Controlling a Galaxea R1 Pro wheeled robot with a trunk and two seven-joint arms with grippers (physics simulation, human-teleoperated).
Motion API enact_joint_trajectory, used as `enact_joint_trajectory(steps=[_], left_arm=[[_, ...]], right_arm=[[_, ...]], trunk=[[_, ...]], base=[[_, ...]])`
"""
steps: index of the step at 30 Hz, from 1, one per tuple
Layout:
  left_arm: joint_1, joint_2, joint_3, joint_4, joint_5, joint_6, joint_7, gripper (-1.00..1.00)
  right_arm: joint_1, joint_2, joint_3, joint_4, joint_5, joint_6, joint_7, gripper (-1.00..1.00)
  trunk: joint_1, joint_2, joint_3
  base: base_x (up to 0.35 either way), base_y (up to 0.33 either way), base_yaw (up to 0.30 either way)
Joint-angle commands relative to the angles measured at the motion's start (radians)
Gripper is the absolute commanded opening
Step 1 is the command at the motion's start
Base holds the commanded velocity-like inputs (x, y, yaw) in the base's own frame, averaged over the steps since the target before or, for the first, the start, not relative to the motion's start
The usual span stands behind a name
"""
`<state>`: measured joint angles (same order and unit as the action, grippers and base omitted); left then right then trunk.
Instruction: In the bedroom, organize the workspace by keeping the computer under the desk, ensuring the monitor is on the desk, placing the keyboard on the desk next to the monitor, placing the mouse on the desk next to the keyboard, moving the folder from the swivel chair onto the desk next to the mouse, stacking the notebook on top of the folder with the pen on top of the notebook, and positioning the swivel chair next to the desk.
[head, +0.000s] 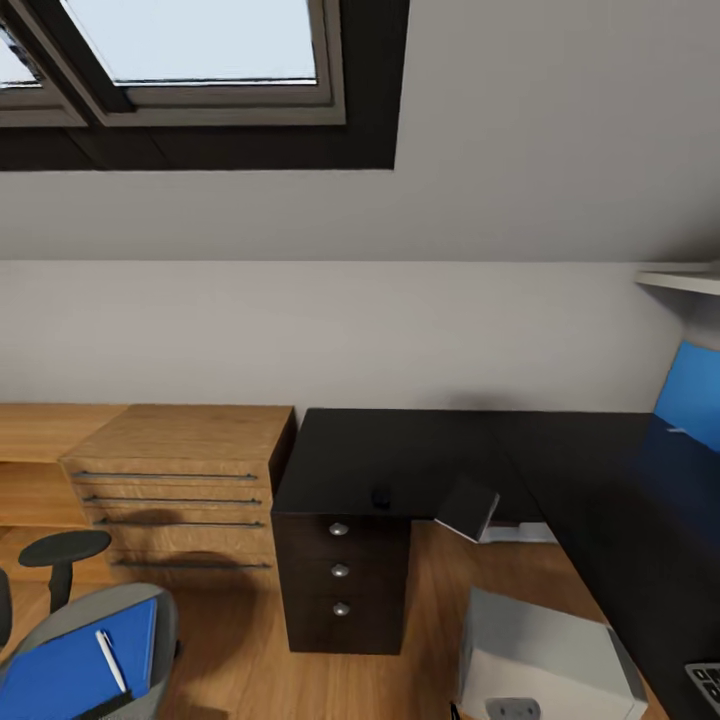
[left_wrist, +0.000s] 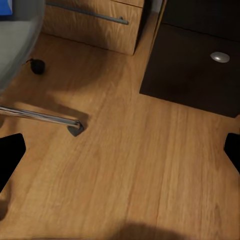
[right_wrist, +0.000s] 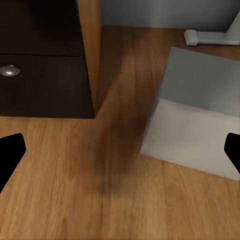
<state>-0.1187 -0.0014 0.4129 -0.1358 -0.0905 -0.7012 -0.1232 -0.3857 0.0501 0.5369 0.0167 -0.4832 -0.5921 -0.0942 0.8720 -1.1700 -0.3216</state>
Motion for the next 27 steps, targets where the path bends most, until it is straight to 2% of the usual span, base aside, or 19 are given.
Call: enact_joint_trajectory(steps=[1, 12, 22, 27], left_arm=[[-0.001, 0.000, 0.009, 0.001, -0.009, -0.003, -0.003, 1.00], [-0.001, 0.000, 0.009, 0.001, -0.009, -0.003, -0.004, 1.00], [0.000, -0.001, 0.007, 0.001, -0.009, -0.004, -0.010, 1.00], [-0.001, -0.002, 0.006, 0.001, -0.010, -0.005, -0.013, 1.00]], right_arm=[[-0.001, 0.001, 0.009, 0.002, -0.003, -0.003, -0.005, 1.00], [-0.001, -0.001, 0.009, 0.002, -0.003, -0.003, -0.005, 1.00], [-0.001, -0.001, 0.009, 0.002, -0.003, -0.002, -0.004, 1.00], [-0.001, 0.000, 0.009, 0.002, -0.003, -0.003, -0.005, 1.00]], trunk=[[-0.004, 0.006, 0.001], [-0.046, 0.083, 0.025], [-0.084, 0.153, 0.054], [-0.084, 0.153, 0.054]], base=[[0.000, 0.000, 0.231], [0.000, 0.000, 0.213], [0.000, 0.000, 0.039], [0.000, 0.000, 0.002]])
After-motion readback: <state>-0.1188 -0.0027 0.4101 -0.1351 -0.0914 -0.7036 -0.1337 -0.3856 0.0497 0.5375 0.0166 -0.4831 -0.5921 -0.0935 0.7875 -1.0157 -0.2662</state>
